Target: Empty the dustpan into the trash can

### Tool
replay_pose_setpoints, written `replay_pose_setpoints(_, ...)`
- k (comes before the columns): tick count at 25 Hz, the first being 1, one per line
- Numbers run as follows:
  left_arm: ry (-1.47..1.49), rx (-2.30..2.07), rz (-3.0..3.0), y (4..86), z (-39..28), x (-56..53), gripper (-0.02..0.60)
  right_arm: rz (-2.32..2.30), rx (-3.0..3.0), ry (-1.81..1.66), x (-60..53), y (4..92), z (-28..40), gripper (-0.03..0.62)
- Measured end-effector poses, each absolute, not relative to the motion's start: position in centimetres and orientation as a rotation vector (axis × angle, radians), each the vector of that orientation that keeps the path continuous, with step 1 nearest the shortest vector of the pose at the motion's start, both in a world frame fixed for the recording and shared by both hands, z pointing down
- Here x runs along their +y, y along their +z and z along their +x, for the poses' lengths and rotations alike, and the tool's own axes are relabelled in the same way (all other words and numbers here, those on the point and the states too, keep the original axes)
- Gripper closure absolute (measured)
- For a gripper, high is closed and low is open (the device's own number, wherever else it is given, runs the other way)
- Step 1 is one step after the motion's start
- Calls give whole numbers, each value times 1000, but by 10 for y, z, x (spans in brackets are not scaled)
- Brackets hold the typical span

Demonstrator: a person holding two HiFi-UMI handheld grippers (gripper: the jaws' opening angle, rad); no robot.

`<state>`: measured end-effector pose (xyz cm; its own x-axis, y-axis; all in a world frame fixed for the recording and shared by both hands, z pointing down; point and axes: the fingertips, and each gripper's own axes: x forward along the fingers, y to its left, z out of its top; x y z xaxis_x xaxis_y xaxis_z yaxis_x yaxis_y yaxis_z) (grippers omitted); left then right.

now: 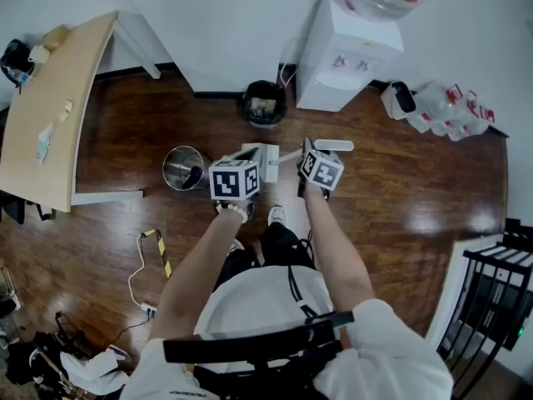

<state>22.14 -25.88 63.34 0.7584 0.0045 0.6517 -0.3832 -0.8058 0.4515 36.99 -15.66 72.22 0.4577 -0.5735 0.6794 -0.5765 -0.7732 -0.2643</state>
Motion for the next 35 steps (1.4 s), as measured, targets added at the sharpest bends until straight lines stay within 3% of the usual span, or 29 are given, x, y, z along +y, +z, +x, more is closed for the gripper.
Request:
replay_pose_setpoints(7,928,-135,2433,634,270,-215,583,2711,-1065,1263,-143,717,377,398)
replay_pose_setpoints(16,952,-29,2451,631,301,-182,583,2676,-1079,1311,-122,712,381,299)
replay_pose_setpoints(22,933,1,2468,623,297,-176,583,2556,-1102,1352,-111,697,351,295)
replay_pose_setpoints(23,926,-4,2472,621,294,-177,583,2529,-1114,1349,-112,691,343,306)
replay_pose_setpoints(25,912,-19,2476,618,282,-181,583,2491,-1137,1322,-116,680,325,439)
replay_pose_setpoints(29,876,-70,2471,614,244,-196,583,2453,-1174,1223,-134,658,288,584)
replay_pose_setpoints(35,773,-221,2441,602,162,-234,583,2337,-1350,1111,-187,629,212,592)
